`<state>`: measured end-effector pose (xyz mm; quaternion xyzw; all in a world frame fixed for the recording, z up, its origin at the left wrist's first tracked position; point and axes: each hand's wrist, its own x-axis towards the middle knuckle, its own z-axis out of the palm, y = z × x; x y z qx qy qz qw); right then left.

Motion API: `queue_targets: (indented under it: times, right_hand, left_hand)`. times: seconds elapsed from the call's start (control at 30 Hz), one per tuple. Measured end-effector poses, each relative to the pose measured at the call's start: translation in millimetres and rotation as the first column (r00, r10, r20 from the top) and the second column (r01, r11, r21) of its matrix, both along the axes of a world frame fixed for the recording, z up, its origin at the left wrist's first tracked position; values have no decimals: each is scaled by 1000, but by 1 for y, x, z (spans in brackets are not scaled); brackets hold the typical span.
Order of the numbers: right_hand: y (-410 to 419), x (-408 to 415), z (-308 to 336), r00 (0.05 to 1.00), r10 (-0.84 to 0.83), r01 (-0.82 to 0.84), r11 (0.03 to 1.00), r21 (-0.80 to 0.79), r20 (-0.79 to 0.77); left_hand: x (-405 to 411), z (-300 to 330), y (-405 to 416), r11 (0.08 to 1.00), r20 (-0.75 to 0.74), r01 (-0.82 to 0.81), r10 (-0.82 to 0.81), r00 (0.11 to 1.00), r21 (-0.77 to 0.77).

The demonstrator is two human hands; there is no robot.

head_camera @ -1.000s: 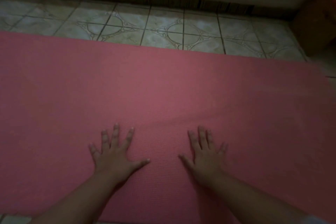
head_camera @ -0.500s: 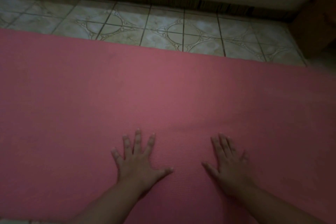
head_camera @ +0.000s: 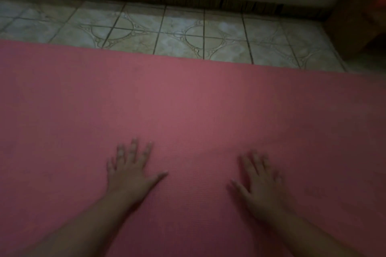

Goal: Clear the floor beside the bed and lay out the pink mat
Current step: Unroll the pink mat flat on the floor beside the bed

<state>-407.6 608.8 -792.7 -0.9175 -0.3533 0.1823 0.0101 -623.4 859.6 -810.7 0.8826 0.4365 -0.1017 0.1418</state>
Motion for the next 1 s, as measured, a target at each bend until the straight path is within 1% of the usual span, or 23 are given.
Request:
queue_targets:
  times: [0.07,0.13,0.23,0.47,0.7,0.8,0.87,1.0]
  right_hand:
    - [17,-8,-4,999,50,-49,999,21,-17]
    - [26,-13,-8,998,49,-49,999,21,-27]
    - [22,-18,-16,995,84,-83,996,-27,47]
    - [19,-18,-24,993,82,-80,996,-28,88]
    - [15,-15,-15,993,86,-84,996,-30,78]
    - [11,-12,-9,991,108,-102,992,-76,77]
    - [10,-9,-6,992,106,-101,992,-76,66]
    - [11,-6,-5,990,128,-122,989,-83,63]
  left_hand:
    - [-9,-7,13,999,11,37,-38,999,29]
    - [-10,-13,12,996,40,49,-53,998,76]
    - [-9,-17,7,991,32,60,-65,997,117]
    - [-7,-15,-3,994,43,44,-48,998,104]
    - [-3,-11,-14,997,23,25,-26,999,71]
    - [-2,-8,-15,998,5,31,-31,999,48]
    - [1,-5,-16,999,-1,25,-25,1000,34]
    - [10,-2,-19,1000,0,-20,20,1000,7]
